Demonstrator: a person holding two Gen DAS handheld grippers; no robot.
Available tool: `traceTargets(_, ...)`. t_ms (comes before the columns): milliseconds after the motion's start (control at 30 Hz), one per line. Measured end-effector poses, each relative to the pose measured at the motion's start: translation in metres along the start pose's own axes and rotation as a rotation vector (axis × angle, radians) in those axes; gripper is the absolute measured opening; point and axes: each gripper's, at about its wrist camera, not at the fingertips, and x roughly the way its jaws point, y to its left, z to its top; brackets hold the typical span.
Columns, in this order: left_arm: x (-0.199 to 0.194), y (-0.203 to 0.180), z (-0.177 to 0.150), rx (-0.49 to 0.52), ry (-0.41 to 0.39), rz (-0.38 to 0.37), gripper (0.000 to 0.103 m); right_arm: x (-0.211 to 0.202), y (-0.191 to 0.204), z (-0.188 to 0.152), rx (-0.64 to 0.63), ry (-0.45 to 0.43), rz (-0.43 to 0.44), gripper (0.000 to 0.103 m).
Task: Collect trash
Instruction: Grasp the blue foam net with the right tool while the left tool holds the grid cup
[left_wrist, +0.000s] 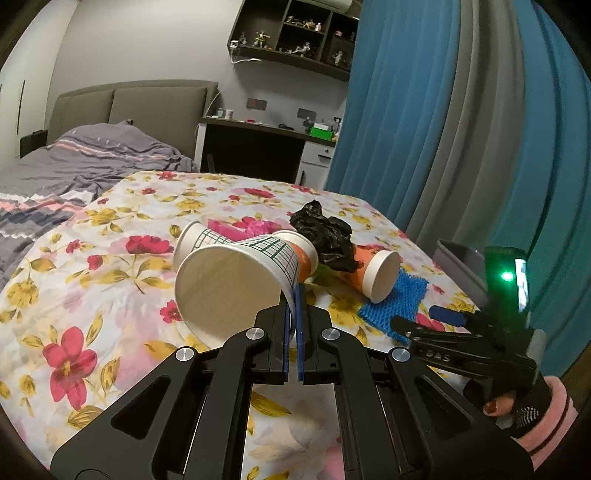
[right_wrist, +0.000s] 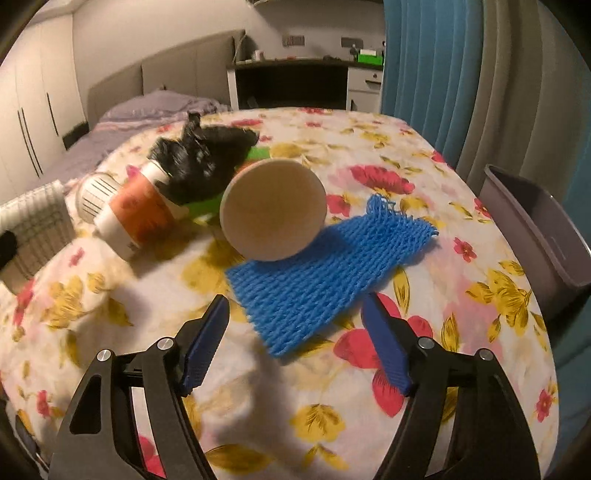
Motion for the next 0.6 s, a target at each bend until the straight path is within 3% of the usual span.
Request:
traceTargets(233, 0.003, -0.006, -0.003, 0.005, 0.015, 0.003, 0.002, 0.026, -0.005, 0.006, -0.011, 0.104, -0.005, 0.073)
traceTargets(433, 0.005, -0.009, -0.003, 0.009, 0.020, -0.001, 0.002, 0.025, -0.015, 0.003, 0.017, 0.105, 0.009, 0.040)
traceTargets(533, 0.006, -0.013, -0.004, 0.018, 0.022, -0.006, 0.002, 0.021, -0.022, 0.002, 0.024, 0.101, 0.023, 0.014)
traceTargets(600, 0.006, -0.015, -0.005, 0.023, 0.024, -0.010, 0.002, 0.018, -0.026, 0.001, 0.033, 0.098, 0.035, 0.008)
